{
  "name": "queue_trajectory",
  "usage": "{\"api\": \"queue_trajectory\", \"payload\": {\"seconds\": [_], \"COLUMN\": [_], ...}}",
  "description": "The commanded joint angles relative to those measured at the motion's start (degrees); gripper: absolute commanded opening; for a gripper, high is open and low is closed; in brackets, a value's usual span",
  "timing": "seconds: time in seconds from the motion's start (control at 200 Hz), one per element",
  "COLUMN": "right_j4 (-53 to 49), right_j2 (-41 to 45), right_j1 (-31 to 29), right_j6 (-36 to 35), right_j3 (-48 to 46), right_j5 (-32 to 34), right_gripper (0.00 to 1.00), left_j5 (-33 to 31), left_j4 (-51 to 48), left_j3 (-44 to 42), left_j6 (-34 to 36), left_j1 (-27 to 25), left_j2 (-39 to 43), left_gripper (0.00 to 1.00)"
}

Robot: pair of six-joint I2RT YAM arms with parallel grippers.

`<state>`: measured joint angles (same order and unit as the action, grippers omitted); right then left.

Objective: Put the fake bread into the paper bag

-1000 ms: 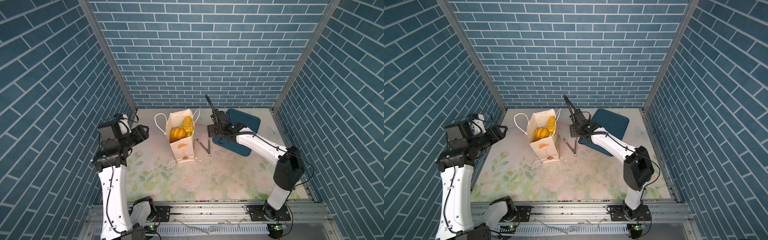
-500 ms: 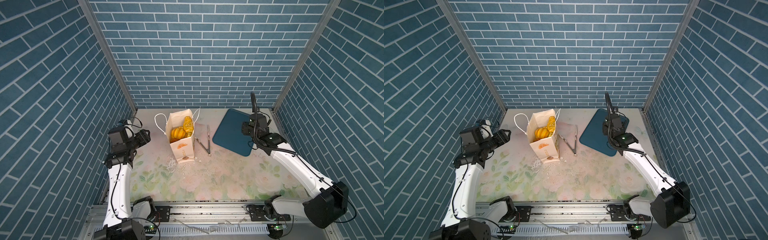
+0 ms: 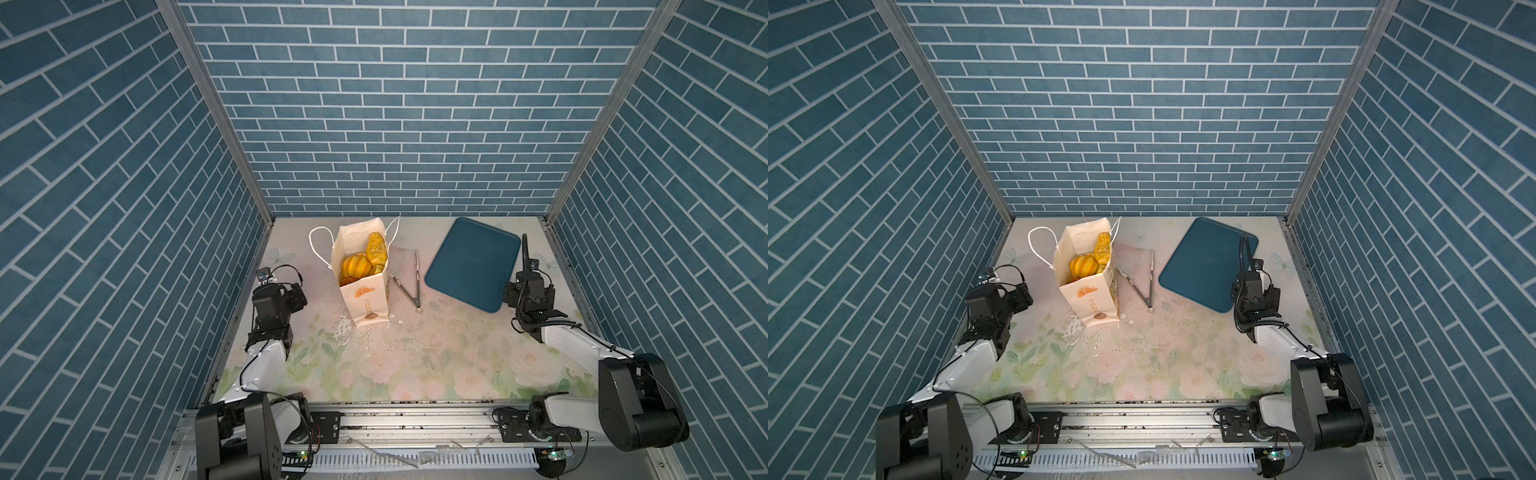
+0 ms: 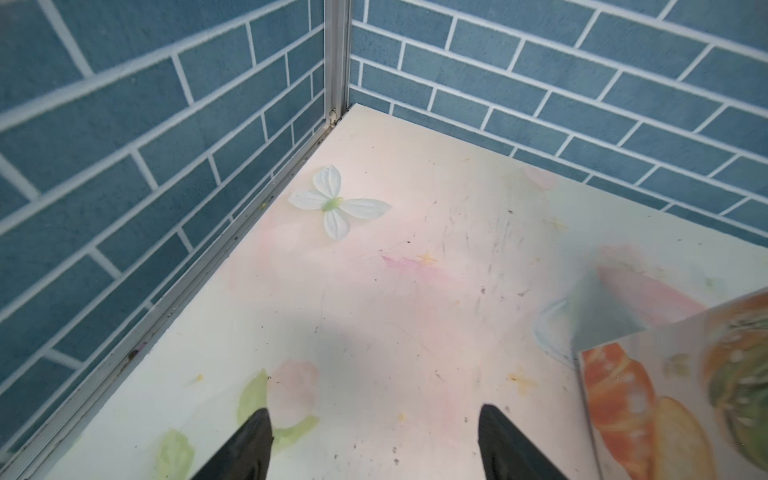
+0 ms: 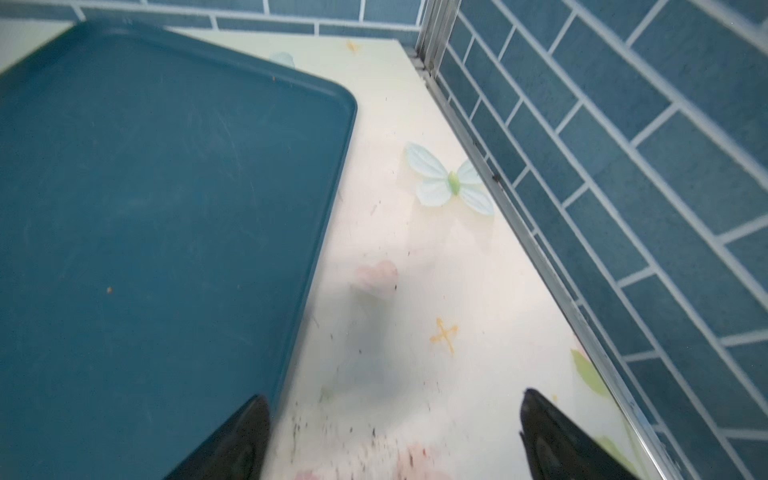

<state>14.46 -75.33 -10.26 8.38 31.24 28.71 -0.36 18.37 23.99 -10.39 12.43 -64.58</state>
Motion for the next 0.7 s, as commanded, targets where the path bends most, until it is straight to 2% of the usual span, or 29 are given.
{"api": "queue_trajectory", "payload": {"seconds": [0.0,0.04,0.095,0.16,0.26,0.285,0.345,0.4,0.49,0.525,0.615,0.695], "right_j4": [13.4,14.3,24.0,32.1,48.8,48.6,51.5,44.5,41.0,42.8,45.1,43.5], "right_j2": [-5.2,-4.8,-4.1,-4.5,-10.4,-11.1,-14.3,-12.6,-12.9,-13.6,-13.5,-13.4], "right_j1": [2.2,2.5,3.6,4.4,8.5,8.8,8.9,8.9,9.0,9.0,8.9,9.0], "right_j6": [-3.1,-2.9,-5.6,-7.0,-5.3,-5.3,-6.1,-4.8,-5.2,-5.6,-5.9,-5.6], "right_j3": [-2.6,-3.4,-7.4,-10.6,-16.2,-16.5,-15.7,-13.8,-11.7,-11.9,-13.3,-12.5], "right_j5": [-1.0,-1.7,-5.4,-5.1,-12.2,-13.8,-13.6,-13.1,-13.8,-13.2,-14.1,-13.7], "right_gripper": [0.93,0.95,0.95,0.95,0.96,0.99,0.99,0.99,0.99,0.99,0.99,0.99], "left_j5": [-4.5,-4.9,-4.3,-2.8,-0.8,-0.8,-0.5,0.2,-0.5,-0.9,-1.5,-5.1], "left_j4": [11.2,14.0,13.4,13.7,13.7,13.6,13.7,12.5,13.1,13.9,21.5,26.3], "left_j3": [0.0,-1.1,-0.5,0.2,0.8,0.7,0.4,0.6,-0.1,-0.5,-3.1,-4.4], "left_j6": [4.0,4.8,6.1,7.2,9.2,9.3,8.7,8.1,7.6,7.1,5.7,7.2], "left_j1": [-0.8,-1.5,-2.2,-2.6,-3.4,-3.6,-3.8,-3.8,-4.9,-5.2,-6.2,-8.9], "left_j2": [-3.0,-3.8,-4.2,-5.1,-5.7,-5.6,-5.2,-5.1,-5.7,-6.1,-9.0,-11.8], "left_gripper": [0.79,0.8,0.8,0.8,0.79,0.8,0.8,0.8,0.79,0.79,0.79,0.79]}}
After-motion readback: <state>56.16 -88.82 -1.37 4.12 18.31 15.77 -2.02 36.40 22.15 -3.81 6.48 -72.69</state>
